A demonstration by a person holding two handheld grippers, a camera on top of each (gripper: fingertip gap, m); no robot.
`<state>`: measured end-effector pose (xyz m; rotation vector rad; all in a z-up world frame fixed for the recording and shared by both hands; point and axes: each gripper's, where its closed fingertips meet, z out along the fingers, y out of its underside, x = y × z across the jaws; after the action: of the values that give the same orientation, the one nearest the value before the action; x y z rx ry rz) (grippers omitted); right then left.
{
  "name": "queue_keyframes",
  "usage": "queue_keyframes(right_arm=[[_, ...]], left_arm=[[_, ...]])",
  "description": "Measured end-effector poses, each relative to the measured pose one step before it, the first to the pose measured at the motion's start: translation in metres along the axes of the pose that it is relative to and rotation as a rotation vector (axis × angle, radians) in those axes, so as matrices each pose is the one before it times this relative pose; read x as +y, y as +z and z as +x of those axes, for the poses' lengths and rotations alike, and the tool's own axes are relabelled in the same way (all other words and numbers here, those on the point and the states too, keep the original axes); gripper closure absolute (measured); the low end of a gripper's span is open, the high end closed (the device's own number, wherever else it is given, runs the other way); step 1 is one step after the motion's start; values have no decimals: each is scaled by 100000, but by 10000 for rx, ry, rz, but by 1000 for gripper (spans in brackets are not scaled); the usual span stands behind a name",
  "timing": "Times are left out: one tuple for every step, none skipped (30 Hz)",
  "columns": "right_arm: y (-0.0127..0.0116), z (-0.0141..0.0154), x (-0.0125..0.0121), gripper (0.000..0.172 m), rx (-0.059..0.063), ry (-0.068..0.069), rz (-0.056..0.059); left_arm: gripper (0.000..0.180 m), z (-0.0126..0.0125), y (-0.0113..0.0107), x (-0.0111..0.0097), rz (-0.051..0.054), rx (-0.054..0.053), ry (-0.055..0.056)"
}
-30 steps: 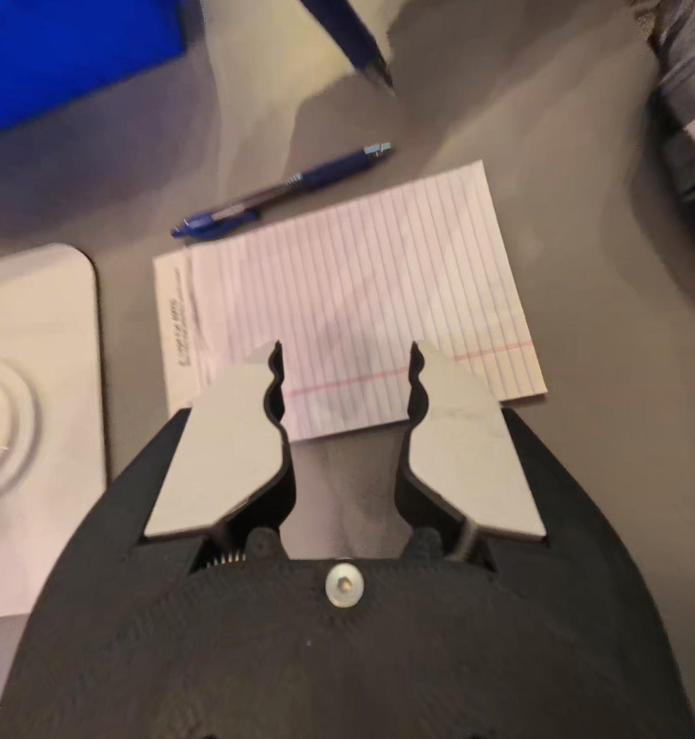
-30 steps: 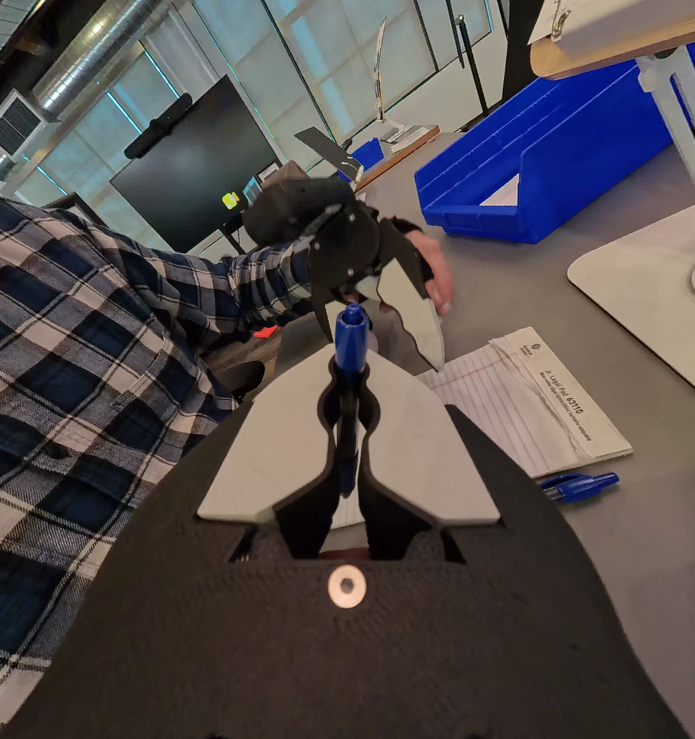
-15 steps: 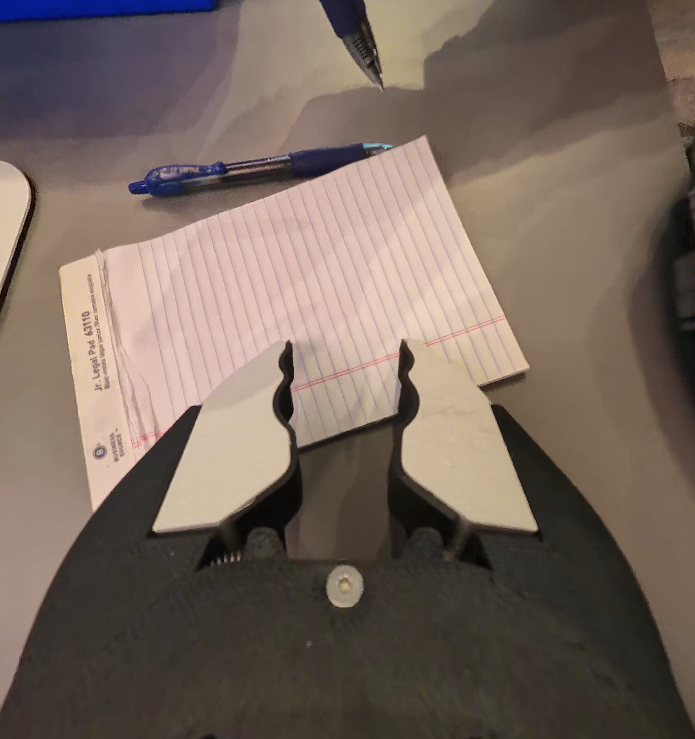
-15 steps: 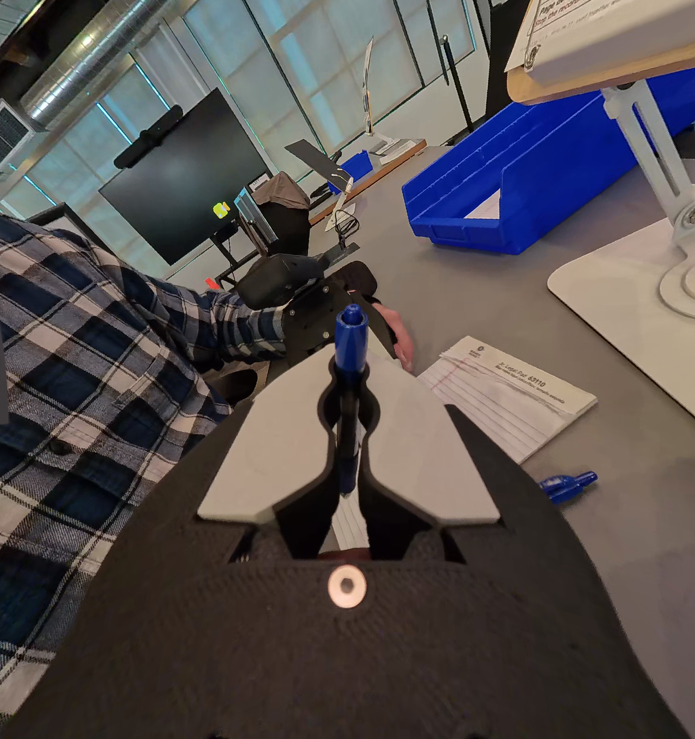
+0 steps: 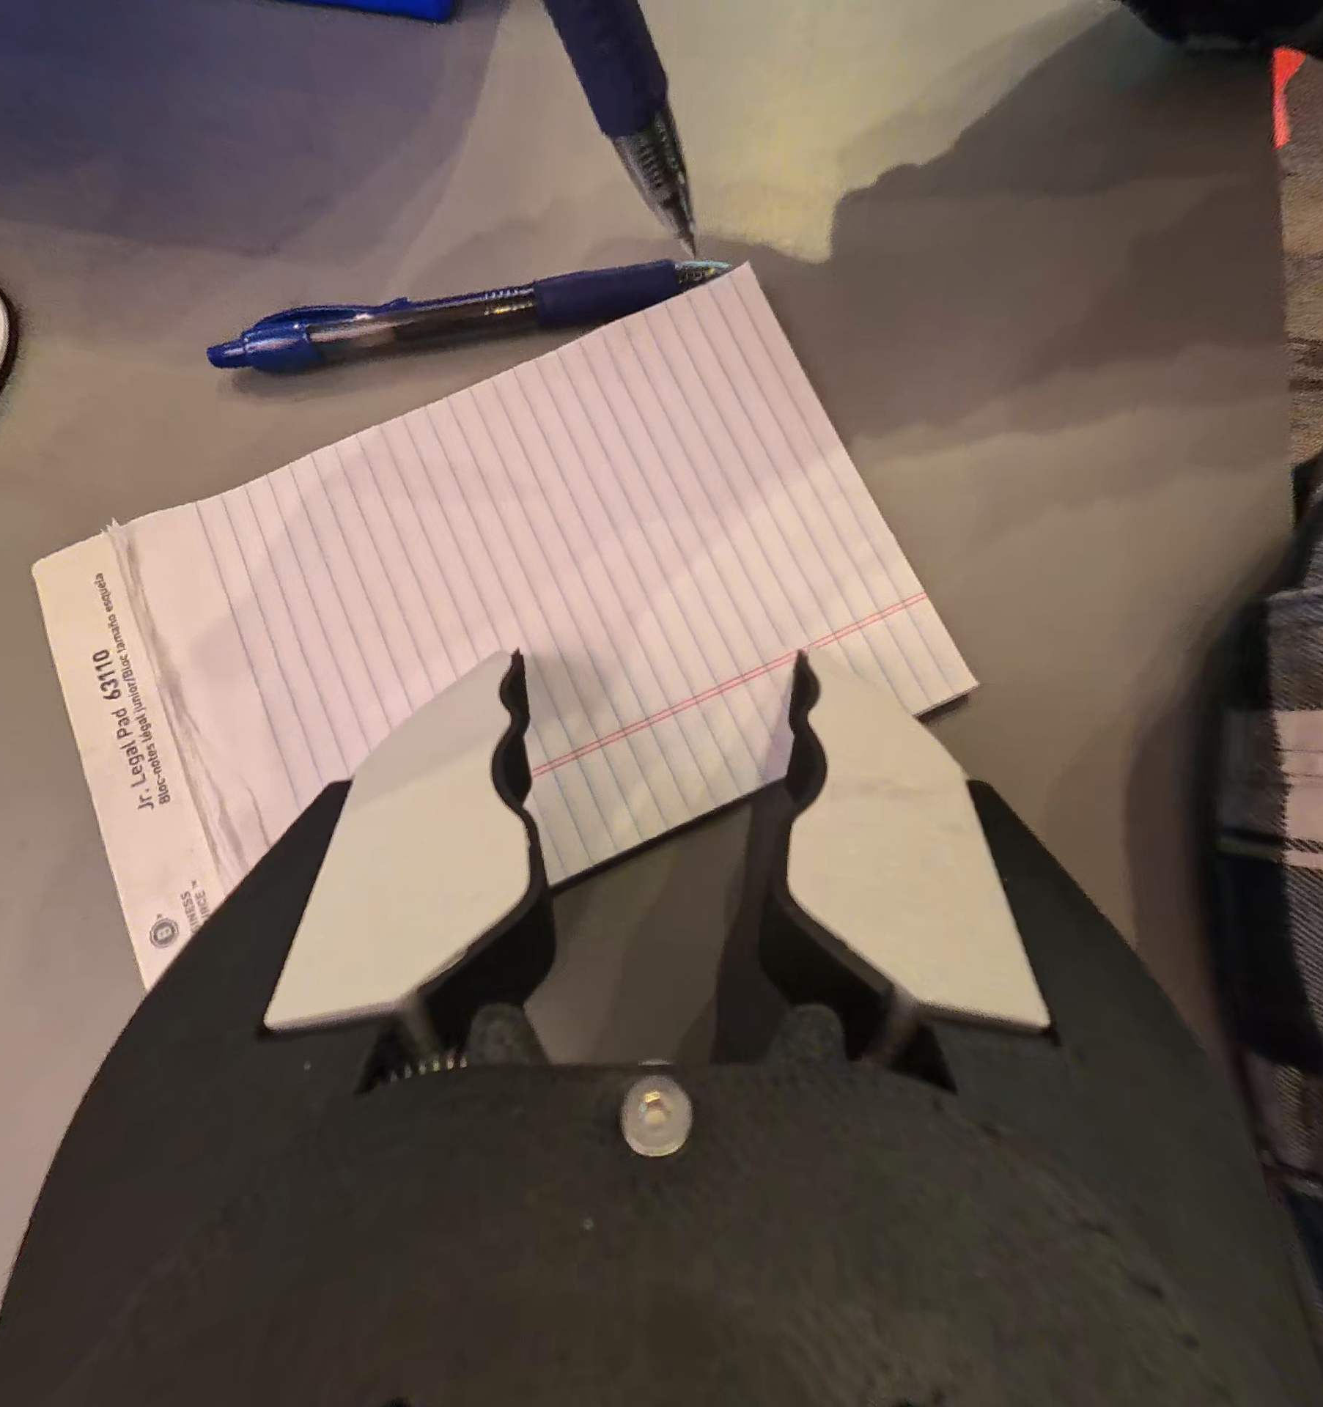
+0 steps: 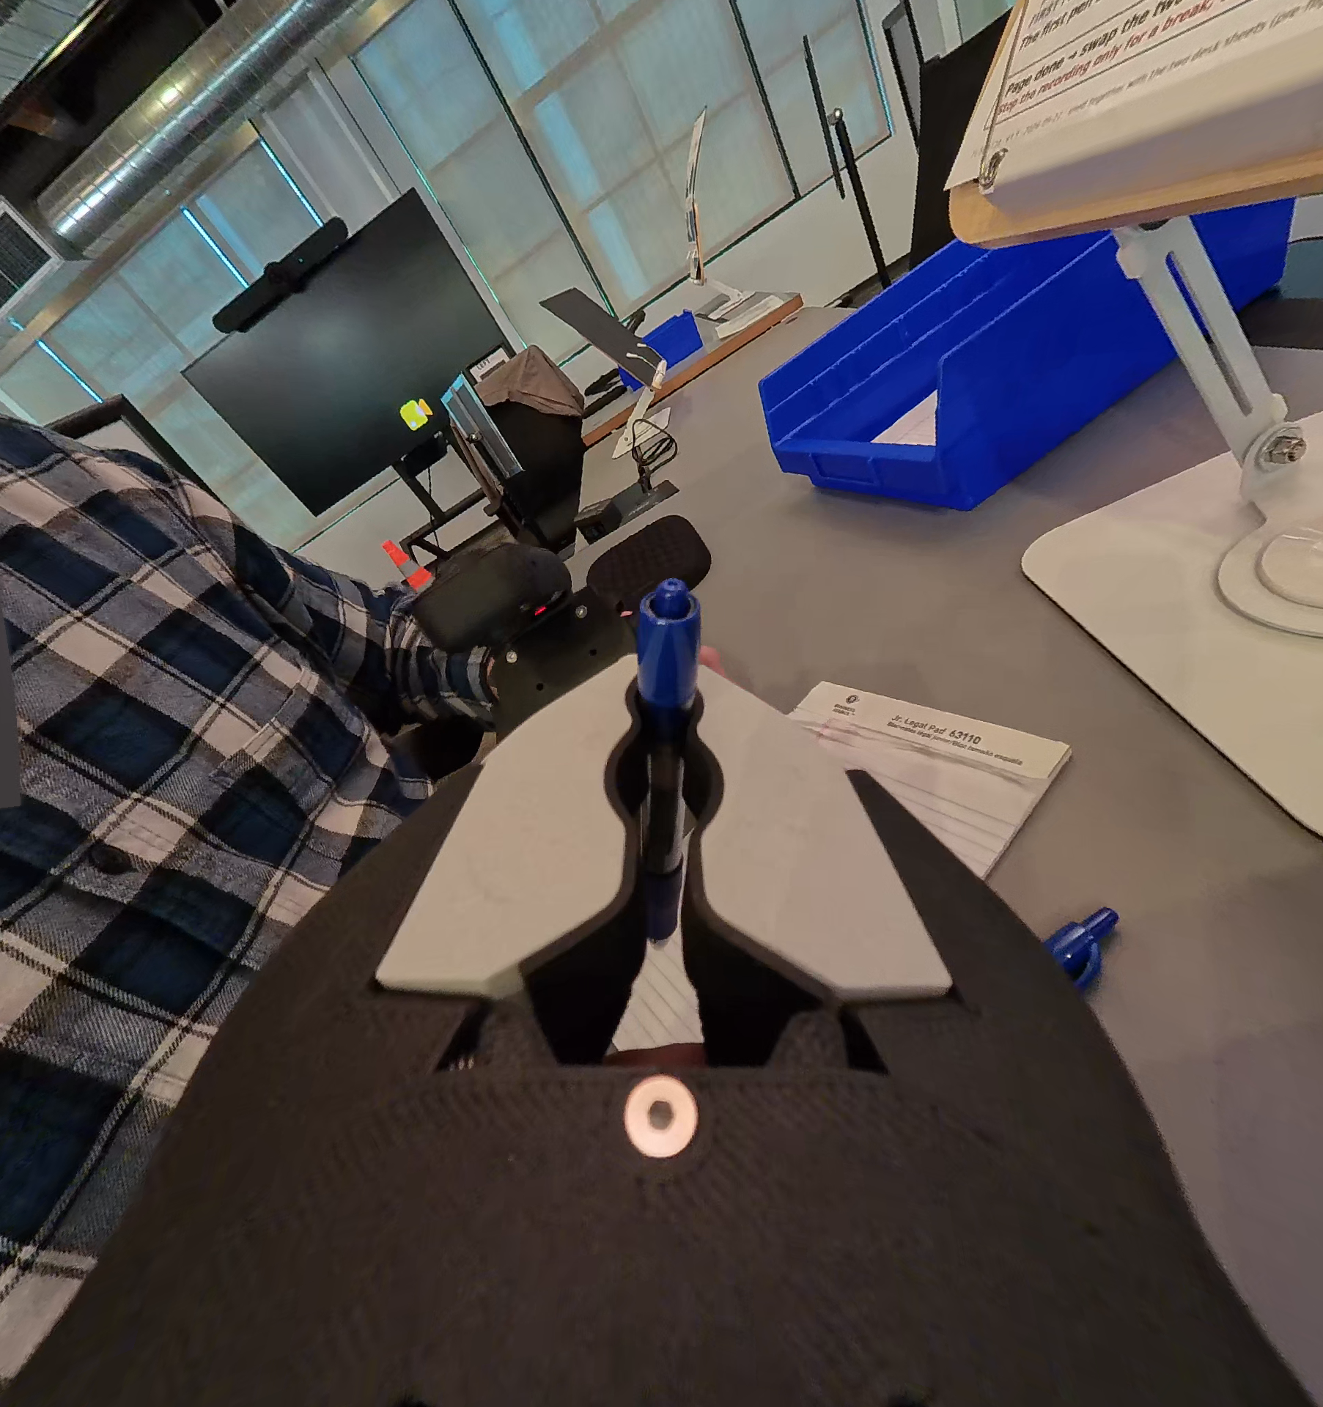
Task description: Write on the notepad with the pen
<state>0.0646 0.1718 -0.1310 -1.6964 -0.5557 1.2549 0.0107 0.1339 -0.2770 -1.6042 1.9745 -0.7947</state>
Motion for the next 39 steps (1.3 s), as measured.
queue_keyframes(right_arm=[[-119,54,-84,167,39,-17,49],[-116,11,-89,167,7,-15,53],[-106,-5,-70,167,-2,-7,36],[-85,15,-90,167,13,-14,52],[-59,-17,-104,167,-17,0,64],[-19,-11,-54,167,-25,8,31],[12,41,2,167,17,-11,-7],[26,17,1,167,14,-10,-7],[28,-7,-39,167,-7,-3,21],[8,44,-37,167,31,-11,30],[-2,67,-28,167,46,-4,29],[-3,44,4,167,6,22,19],[-4,59,13,167,12,18,19],[-24,89,-34,167,43,3,48],[2,23,-88,167,-4,14,78],[40,8,-81,168,-14,21,62],[85,54,-67,167,28,-4,45],[152,-12,-41,167,-13,-14,25],[211,-38,-21,167,-27,-29,7],[246,-29,-11,168,-9,-29,7],[300,-77,-10,168,-39,-21,7],[353,-148,31,167,-80,-11,-19],[366,-125,53,167,-54,-15,-39],[372,-142,68,167,-67,-11,-43],[351,-182,40,167,-76,-29,-13],[329,-159,26,167,-56,-33,10],[288,-109,61,167,-33,-12,3],[268,-136,105,167,-67,18,-28],[208,-114,95,167,-63,21,-12],[161,-144,41,167,-85,26,29],[113,-184,16,167,-116,37,26],[63,-67,41,168,11,-72,-26],[-23,89,2,168,159,-185,-40],[-66,-57,-204,168,21,-84,100],[-29,-173,-183,168,-129,41,78],[68,-75,97,167,-80,20,-131],[99,21,203,167,-30,-17,-180],[129,-126,150,165,-213,152,-124],[95,-187,133,159,-331,296,-121]], left_arm=[[114,19,-259,-176,190,166,-117],[115,-361,-436,-192,239,48,-151],[117,-622,-542,-177,235,-15,-114],[118,-357,-491,-42,136,196,48],[116,-584,-373,197,-78,8,73],[116,-763,-300,209,-99,-197,138],[116,-177,-127,125,-61,71,232],[117,185,129,160,-95,165,199],[117,10,399,337,-251,-83,155],[117,203,549,472,-356,-74,255],[120,441,385,-25,-25,42,118],[120,419,205,-330,176,105,-189],[120,179,280,-52,6,-51,-167],[120,158,100,-120,23,-76,-43],[118,-66,-10,-61,-36,-183,16],[116,-121,-93,10,-52,-100,-60],[114,-77,-160,4,19,30,-68],[114,-117,-306,-294,249,79,-105],[115,-152,-402,-515,355,149,-238],[115,-14,-429,-765,425,274,-281],[117,119,-424,-1119,573,329,-266],[120,16,-342,-1306,613,220,-204],[122,81,-165,-1237,519,209,-139],[124,225,-6,-1070,420,280,-122],[130,281,176,-814,303,297,-119],[133,417,366,-553,175,363,-105],[136,403,462,-301,54,332,-77],[140,256,501,-150,-7,225,-17],[147,304,459,-108,-8,236,33],[154,199,358,-138,43,168,42],[165,-135,223,-18,-18,-12,15],[167,-223,108,92,-56,-20,-85],[168,-104,12,86,-45,134,-263],[169,-119,-139,-117,85,128,-252],[169,-11,-198,-168,95,142,-94],[169,162,-86,84,-149,188,4],[169,-183,-80,279,-331,-72,50],[169,-222,-100,362,-401,-102,115],[169,-55,-97,453,-449,13,173]])
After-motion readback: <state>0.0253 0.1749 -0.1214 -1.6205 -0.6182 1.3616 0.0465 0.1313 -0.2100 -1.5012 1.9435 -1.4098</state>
